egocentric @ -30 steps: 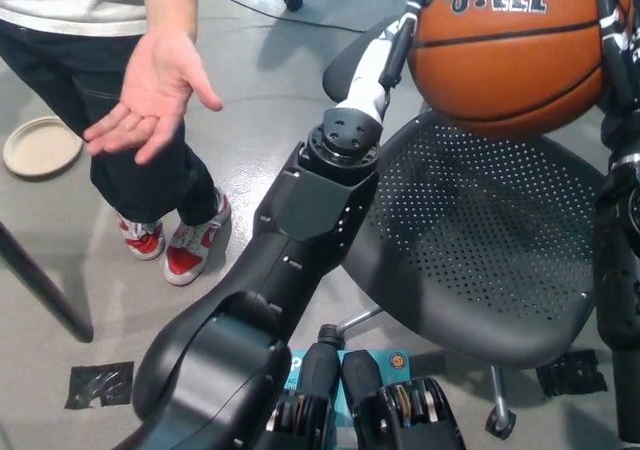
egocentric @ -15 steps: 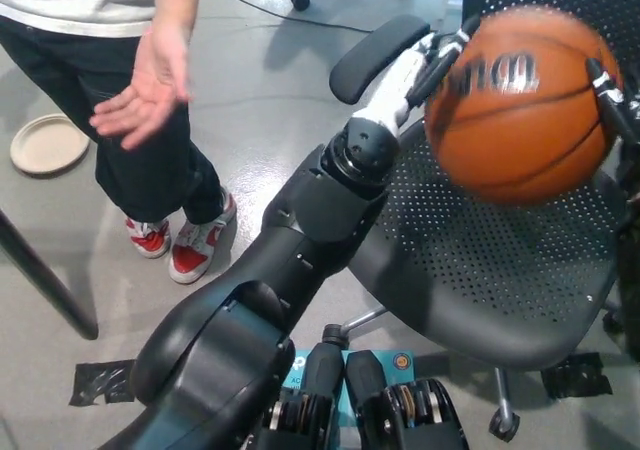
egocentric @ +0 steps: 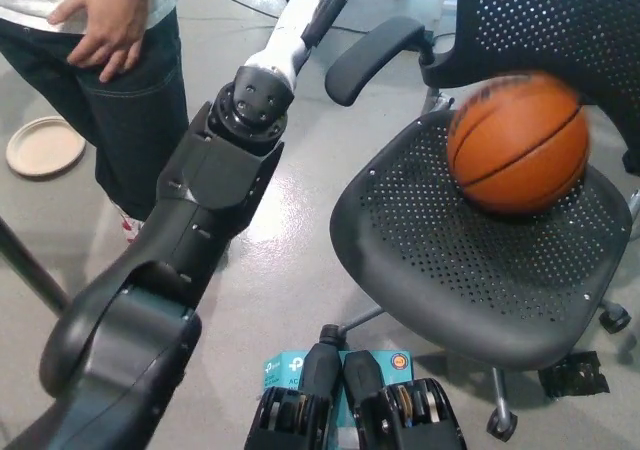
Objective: The robot grabs the basketball from a person using both hands and then drops it on the black chair in the front
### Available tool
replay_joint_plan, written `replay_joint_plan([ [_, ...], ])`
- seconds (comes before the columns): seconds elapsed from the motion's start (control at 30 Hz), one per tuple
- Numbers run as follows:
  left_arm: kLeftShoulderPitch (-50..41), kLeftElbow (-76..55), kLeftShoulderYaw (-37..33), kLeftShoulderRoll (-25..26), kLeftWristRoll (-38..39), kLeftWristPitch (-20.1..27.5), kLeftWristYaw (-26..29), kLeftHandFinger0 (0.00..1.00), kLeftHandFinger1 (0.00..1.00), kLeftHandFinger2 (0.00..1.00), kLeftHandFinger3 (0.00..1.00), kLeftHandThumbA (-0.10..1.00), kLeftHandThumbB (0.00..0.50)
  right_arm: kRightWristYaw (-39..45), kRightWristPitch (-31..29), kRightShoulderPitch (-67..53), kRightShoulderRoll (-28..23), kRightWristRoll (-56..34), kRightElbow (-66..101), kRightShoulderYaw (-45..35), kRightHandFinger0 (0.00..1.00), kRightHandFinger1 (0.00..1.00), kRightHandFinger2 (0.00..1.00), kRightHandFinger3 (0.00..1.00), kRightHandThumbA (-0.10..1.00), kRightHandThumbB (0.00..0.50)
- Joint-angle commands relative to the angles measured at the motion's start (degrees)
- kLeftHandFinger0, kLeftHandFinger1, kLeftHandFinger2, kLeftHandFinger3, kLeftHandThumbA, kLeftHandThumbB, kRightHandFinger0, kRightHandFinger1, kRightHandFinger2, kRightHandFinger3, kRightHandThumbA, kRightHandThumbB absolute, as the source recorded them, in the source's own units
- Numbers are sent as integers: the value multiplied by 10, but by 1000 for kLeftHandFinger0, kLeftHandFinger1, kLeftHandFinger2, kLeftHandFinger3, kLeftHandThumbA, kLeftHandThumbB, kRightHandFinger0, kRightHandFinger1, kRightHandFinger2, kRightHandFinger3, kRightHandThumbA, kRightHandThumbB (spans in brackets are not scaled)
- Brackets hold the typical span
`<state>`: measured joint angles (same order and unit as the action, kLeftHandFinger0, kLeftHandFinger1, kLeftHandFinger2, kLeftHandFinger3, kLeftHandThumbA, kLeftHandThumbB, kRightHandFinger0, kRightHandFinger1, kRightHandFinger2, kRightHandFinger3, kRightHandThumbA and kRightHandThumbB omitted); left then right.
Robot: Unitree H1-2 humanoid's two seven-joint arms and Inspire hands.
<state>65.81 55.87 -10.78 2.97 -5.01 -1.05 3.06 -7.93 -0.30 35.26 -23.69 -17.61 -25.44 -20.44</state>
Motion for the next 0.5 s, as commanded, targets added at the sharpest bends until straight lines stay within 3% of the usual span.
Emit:
replay_joint_plan([
  [0.0, -10, -52, 8, 3, 3, 14, -32, 1000, 1000, 1000, 1000, 1000, 264, 23, -29, 1, -7, -7, 55, -7, 1000, 1000, 1000, 1000, 1000, 264],
  [0.03, -21, -70, 5, 5, -1, 7, -36, 1000, 1000, 1000, 1000, 1000, 262, 23, -28, -4, -6, -1, 71, -4, 1000, 1000, 1000, 1000, 1000, 296],
  [0.13, -67, -162, -2, 12, -6, -29, -55, 1000, 1000, 1000, 1000, 1000, 250, 28, -7, -27, 4, 14, 134, 15, 1000, 1000, 1000, 1000, 1000, 296],
  [0.2, -88, -198, -3, 16, -6, -35, -65, 1000, 1000, 1000, 1000, 1000, 224, 40, -12, -47, 7, 19, 160, 26, 1000, 1000, 1000, 1000, 1000, 251],
  [0.27, -128, -260, -3, 25, 2, -42, -83, 1000, 1000, 1000, 1000, 1000, 264, 42, -7, -84, 13, 43, 203, 48, 1000, 1000, 1000, 1000, 1000, 136],
  [0.4, -195, -396, -3, 43, 8, -73, -108, 1000, 1000, 1000, 1000, 1000, 291, 35, -5, -134, 41, 50, 254, 65, 1000, 1000, 1000, 1000, 1000, 158],
  [0.43, -213, -431, -6, 50, 3, -78, -112, 1000, 1000, 1000, 1000, 1000, 276, 42, -16, -150, 50, 44, 266, 69, 1000, 1000, 1000, 1000, 1000, 160],
  [0.47, -232, -467, -5, 54, 3, -78, -113, 1000, 1000, 1000, 1000, 1000, 257, 47, -9, -165, 57, 35, 278, 73, 1000, 1000, 1000, 1000, 1000, 199],
])
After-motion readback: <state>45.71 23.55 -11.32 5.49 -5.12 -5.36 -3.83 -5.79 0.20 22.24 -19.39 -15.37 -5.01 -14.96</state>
